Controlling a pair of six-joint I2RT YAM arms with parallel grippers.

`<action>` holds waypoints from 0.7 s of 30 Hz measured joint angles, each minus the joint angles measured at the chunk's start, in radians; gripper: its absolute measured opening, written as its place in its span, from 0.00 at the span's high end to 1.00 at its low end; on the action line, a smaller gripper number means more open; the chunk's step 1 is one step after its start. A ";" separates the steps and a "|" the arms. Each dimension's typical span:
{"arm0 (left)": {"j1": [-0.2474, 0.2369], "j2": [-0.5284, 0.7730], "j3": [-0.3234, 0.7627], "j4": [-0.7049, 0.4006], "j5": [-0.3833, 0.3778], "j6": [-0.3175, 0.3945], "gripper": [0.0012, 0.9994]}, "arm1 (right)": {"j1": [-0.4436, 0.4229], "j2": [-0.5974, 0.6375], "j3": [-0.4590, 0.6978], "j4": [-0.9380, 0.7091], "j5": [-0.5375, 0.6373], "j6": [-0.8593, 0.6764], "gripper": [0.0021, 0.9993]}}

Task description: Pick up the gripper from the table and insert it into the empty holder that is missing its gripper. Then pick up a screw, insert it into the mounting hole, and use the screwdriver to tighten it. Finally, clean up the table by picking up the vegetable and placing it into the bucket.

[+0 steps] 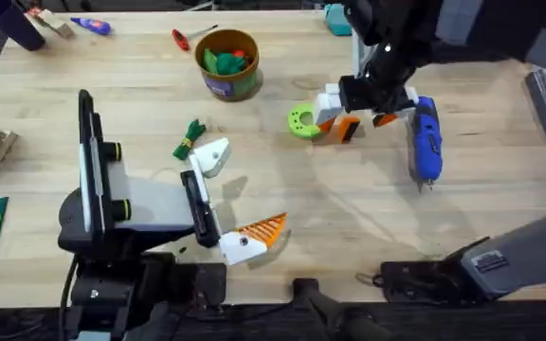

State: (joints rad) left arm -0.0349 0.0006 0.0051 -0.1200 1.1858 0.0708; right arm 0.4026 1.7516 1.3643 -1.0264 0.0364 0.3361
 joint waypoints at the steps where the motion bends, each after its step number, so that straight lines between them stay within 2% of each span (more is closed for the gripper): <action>1: 0.000 0.000 0.000 0.000 0.000 0.000 0.01 | 0.000 0.003 0.000 0.002 0.000 -0.003 0.01; 21: 0.000 0.000 0.000 0.000 0.000 0.000 0.01 | 0.000 0.006 0.000 0.021 0.000 -0.015 0.01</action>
